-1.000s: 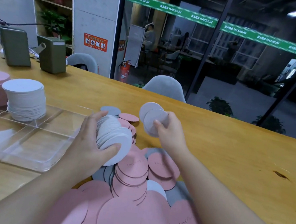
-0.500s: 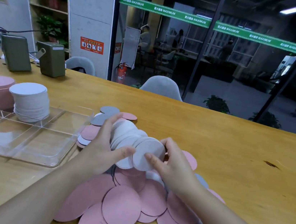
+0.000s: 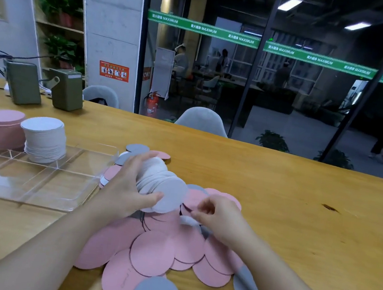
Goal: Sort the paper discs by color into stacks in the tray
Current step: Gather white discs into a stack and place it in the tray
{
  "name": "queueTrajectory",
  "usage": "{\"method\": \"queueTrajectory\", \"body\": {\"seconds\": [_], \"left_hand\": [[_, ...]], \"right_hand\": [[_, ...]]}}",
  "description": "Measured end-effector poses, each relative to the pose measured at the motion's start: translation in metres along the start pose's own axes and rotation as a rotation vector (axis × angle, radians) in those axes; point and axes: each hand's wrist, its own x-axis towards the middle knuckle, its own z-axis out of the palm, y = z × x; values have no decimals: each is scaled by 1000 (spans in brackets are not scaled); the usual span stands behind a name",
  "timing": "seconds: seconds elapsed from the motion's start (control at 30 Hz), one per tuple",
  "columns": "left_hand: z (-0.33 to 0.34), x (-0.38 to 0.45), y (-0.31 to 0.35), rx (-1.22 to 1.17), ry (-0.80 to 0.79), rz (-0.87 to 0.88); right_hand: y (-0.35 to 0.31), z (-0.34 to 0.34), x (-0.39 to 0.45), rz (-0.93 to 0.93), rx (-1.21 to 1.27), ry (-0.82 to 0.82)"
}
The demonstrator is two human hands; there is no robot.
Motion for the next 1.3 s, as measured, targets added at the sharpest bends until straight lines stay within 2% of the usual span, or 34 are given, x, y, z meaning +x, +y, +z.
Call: {"method": "queueTrajectory", "body": {"seconds": [0.1, 0.4, 0.57, 0.8, 0.9, 1.1, 1.3], "left_hand": [[-13, -1, 3, 25, 71, -31], [-45, -61, 15, -16, 83, -91], [-41, -92, 0, -70, 129, -152], [-32, -103, -11, -59, 122, -176], [-32, -105, -9, -20, 123, -164], [-33, -108, -7, -30, 122, -173], [-33, -109, -5, -8, 124, -184]], "right_hand": [[-2, 4, -6, 18, -127, -47], [-18, 6, 1, 84, -307, -178], [-17, 13, 0, 84, -280, -134], [-16, 15, 3, 120, -100, -139], [-13, 15, 4, 144, -13, -63], [-6, 6, 1, 80, 183, 173], [-12, 0, -15, -148, 365, 348]]}}
